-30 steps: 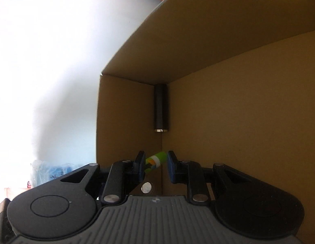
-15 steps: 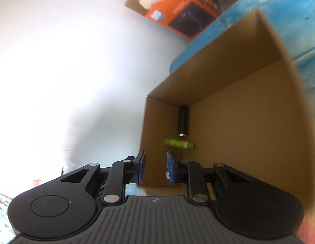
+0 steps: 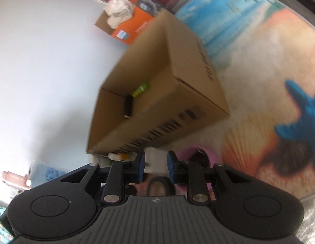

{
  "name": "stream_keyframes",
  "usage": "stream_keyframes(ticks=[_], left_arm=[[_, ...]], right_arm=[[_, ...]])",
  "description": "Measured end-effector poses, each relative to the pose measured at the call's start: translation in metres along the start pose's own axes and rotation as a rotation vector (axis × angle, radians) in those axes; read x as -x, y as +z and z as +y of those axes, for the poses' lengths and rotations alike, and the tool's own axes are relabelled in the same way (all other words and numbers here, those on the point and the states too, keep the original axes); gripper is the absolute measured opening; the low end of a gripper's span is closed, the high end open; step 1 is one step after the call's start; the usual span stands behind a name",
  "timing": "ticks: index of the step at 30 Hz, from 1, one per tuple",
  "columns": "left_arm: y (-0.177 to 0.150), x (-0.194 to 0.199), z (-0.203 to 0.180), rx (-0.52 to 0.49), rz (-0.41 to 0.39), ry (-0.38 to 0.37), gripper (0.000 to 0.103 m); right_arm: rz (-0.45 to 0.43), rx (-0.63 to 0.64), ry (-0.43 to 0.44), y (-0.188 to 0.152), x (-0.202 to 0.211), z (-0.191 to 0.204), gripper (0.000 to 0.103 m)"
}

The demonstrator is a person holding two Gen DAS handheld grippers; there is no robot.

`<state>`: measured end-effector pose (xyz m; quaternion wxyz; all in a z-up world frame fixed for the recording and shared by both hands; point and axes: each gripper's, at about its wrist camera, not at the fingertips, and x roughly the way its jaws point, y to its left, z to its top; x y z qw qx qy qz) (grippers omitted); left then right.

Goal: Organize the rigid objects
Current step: 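Grasp the remaining black item on the pink lid with the right gripper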

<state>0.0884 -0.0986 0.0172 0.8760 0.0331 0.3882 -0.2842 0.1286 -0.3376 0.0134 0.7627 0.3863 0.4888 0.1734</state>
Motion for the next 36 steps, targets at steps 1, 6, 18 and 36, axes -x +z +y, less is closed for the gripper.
stream_keyframes(ticks=[1,6,18,36], left_arm=[[-0.001,-0.009,-0.005,-0.022,0.011,0.013,0.025],[-0.002,-0.037,-0.015,-0.081,0.041,0.050,0.024],[-0.006,-0.053,-0.017,-0.073,0.110,0.049,0.025],[-0.006,-0.065,-0.006,0.010,0.127,0.033,0.030]], right_arm=[[0.010,-0.008,-0.013,-0.004,-0.003,-0.004,0.026],[0.055,-0.012,-0.078,-0.006,-0.014,-0.009,0.027],[0.141,-0.043,-0.131,0.009,-0.033,-0.013,0.039],[0.109,-0.001,-0.127,0.009,-0.046,-0.002,0.027]])
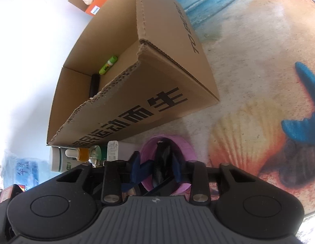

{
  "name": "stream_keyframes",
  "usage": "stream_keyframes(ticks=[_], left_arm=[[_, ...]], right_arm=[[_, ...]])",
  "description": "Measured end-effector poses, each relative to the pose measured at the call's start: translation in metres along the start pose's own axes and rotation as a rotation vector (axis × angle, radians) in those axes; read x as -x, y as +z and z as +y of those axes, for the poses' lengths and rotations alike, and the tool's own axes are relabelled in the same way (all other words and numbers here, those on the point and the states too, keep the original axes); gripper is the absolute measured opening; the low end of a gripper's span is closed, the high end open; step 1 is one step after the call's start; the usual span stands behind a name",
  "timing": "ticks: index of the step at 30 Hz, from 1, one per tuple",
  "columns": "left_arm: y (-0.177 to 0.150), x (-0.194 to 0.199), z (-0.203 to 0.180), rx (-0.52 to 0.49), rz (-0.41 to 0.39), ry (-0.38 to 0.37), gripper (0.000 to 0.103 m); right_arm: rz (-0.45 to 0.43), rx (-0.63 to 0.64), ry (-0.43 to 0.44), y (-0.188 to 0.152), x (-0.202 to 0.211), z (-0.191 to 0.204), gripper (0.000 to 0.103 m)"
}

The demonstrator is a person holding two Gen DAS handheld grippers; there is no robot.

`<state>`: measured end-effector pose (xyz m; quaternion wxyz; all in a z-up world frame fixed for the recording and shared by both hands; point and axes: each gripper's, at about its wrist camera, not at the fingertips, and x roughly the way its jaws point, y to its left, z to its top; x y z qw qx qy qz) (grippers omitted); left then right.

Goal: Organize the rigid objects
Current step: 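Grasp the remaining black item on the pink lid with the right gripper, then place the black item inside the box and open the right gripper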

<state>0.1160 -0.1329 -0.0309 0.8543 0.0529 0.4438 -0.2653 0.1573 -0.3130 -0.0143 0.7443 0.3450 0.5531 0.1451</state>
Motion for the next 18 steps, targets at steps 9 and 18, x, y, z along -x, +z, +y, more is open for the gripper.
stream_keyframes(ticks=[9,18], left_arm=[[-0.001,0.026,-0.004,-0.021,-0.062,0.012,0.027],[0.027,0.099,0.003,-0.050,-0.249,0.091,0.027]], right_arm=[[-0.069,0.057,0.044,-0.015,0.027,0.017,0.017],[-0.188,0.278,0.146,-0.004,0.074,0.093,0.017]])
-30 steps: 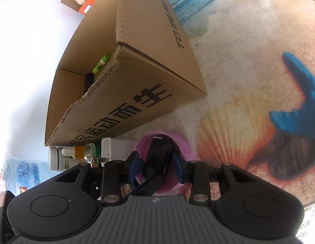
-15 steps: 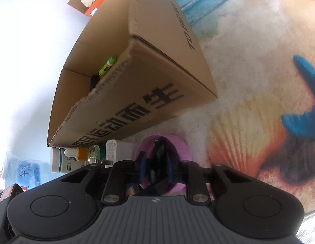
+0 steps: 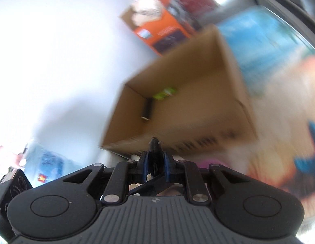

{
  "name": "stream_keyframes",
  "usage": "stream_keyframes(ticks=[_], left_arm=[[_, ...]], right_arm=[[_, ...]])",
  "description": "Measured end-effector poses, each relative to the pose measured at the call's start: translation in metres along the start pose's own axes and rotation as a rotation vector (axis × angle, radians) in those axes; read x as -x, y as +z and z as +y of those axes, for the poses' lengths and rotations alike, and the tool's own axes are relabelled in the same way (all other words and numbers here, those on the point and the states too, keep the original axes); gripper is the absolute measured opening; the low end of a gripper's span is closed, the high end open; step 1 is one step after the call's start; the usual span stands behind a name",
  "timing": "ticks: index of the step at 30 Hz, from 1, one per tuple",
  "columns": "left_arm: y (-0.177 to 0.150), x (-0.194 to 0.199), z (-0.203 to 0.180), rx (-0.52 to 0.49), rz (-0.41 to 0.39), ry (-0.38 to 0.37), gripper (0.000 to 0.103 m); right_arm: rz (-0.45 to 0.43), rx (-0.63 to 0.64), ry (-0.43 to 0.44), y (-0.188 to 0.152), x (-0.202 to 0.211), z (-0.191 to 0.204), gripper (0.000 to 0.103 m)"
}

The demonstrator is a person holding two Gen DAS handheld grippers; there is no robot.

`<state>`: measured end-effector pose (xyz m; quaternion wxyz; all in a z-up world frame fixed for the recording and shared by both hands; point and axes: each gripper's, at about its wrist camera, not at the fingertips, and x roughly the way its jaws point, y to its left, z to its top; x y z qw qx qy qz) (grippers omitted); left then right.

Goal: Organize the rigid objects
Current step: 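Place the black item inside the box and open the right gripper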

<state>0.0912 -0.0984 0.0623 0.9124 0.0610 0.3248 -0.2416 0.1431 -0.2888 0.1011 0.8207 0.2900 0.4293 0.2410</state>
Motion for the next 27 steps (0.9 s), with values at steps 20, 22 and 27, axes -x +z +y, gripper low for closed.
stream_keyframes(ticks=[20,22,27], left_arm=[[0.057,-0.123,0.152,0.115,0.411,0.220,0.026],[0.055,-0.122,0.154,0.102,0.416,0.245,0.027],[0.058,-0.110,0.154,0.097,0.389,0.258,0.028]], right_arm=[[0.453,-0.199,-0.002,0.108,-0.242,-0.031,0.018],[0.480,-0.196,-0.013,0.107,-0.254,-0.032,0.018],[0.529,-0.196,-0.018,0.103,-0.276,-0.026,0.024]])
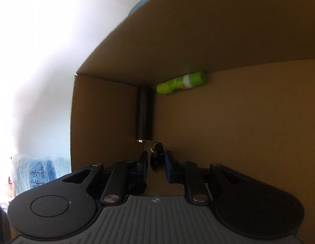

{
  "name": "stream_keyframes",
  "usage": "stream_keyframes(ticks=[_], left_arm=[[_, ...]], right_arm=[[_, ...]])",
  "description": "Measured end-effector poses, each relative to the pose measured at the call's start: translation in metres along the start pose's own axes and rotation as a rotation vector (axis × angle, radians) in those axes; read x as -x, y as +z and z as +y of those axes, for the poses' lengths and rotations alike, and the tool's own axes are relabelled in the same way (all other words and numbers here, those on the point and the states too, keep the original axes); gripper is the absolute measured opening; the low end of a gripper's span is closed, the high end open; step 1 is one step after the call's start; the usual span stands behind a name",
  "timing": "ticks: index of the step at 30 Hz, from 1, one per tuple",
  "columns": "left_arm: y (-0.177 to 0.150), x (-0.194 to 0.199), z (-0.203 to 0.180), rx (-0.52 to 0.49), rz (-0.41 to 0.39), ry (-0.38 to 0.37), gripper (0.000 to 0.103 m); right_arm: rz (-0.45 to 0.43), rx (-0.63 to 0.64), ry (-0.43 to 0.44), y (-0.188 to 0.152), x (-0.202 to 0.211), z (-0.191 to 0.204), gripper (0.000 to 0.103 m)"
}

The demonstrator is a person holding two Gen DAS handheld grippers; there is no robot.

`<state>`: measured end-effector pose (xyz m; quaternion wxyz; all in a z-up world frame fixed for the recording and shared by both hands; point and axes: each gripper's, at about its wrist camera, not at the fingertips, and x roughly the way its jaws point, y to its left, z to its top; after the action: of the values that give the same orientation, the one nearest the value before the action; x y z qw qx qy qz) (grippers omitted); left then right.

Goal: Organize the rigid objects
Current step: 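Place the black item inside the box and open the right gripper, then withdraw the right gripper from the box back toward the pink lid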

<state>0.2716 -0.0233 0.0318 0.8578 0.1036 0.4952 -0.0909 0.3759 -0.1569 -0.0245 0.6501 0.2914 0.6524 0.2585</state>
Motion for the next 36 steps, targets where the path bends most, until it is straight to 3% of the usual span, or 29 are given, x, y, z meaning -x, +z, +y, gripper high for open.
stream_keyframes(ticks=[3,4,9,16,18,22,26,31,36], left_arm=[[-0.005,0.014,-0.004,0.000,-0.043,0.005,0.029],[-0.005,0.019,-0.004,0.002,-0.061,-0.002,0.030],[-0.025,0.065,-0.007,0.020,-0.186,-0.062,0.036],[-0.074,0.122,-0.027,0.018,-0.354,-0.210,0.056],[-0.092,0.128,-0.038,0.005,-0.377,-0.254,0.068],[-0.123,0.121,-0.064,-0.017,-0.382,-0.337,0.072],[-0.149,0.091,-0.099,-0.040,-0.300,-0.384,0.077],[-0.164,0.062,-0.143,-0.108,-0.240,-0.326,0.075],[-0.166,0.056,-0.160,-0.132,-0.250,-0.268,0.073]], right_arm=[[-0.020,0.029,-0.002,-0.001,0.002,0.008,0.067],[-0.048,0.045,0.007,-0.003,0.008,0.010,0.069],[-0.169,0.101,0.101,-0.035,0.067,0.020,0.069],[-0.410,0.224,0.189,-0.144,0.176,0.009,0.069],[-0.470,0.242,0.182,-0.176,0.197,-0.004,0.069],[-0.564,0.244,0.080,-0.232,0.209,-0.035,0.069],[-0.581,0.226,-0.052,-0.260,0.182,-0.071,0.066],[-0.554,0.241,-0.201,-0.267,0.141,-0.091,0.053],[-0.536,0.284,-0.261,-0.262,0.132,-0.087,0.039]])
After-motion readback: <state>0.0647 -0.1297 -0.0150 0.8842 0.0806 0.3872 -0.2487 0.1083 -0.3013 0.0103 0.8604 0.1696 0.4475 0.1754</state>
